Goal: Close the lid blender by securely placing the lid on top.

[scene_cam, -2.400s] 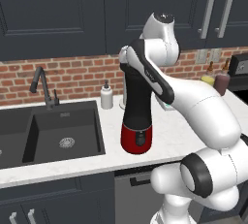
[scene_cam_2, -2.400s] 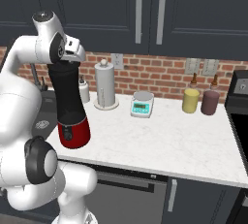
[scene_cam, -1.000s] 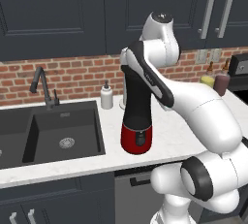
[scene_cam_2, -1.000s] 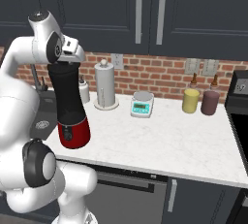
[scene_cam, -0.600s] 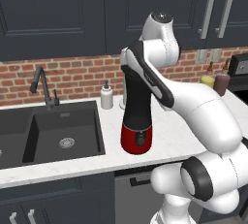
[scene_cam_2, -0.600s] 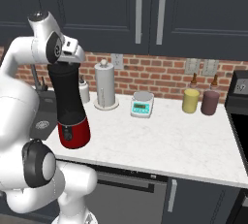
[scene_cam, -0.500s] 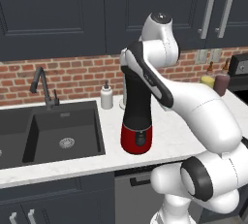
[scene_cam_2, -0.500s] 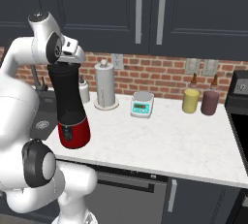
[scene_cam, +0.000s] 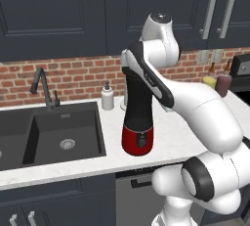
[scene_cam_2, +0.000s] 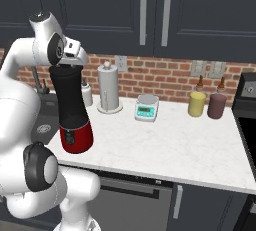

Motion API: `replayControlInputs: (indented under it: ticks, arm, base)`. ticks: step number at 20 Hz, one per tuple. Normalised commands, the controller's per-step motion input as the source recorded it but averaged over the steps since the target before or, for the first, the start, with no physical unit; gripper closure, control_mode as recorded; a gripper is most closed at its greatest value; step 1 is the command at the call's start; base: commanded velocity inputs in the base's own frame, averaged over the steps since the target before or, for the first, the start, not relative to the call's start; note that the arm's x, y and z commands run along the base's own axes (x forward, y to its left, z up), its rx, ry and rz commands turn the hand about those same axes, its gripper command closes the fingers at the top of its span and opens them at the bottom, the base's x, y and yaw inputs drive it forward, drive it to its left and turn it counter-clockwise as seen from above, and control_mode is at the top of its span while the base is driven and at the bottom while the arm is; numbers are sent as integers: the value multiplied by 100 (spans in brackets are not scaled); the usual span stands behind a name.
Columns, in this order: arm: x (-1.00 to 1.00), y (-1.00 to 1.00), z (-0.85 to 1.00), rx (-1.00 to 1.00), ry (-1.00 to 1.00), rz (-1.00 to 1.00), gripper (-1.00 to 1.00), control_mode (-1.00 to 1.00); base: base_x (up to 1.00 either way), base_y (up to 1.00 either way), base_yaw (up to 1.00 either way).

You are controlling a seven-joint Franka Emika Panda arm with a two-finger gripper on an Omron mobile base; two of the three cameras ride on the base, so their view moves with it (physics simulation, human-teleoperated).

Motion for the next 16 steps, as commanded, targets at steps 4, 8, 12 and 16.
replayControlInputs:
  ticks: [4,8,12,16]
  arm:
    - [0,0,-54,0,0,0,100,-100]
    - [0,0,-63,0,0,0,100,-100]
    - [0,0,-71,0,0,0,100,-100]
    - [0,0,-74,0,-3,0,100,-100]
  base:
    - [0,0,0]
    - [0,0,0]
    - [0,0,0]
    - [0,0,0]
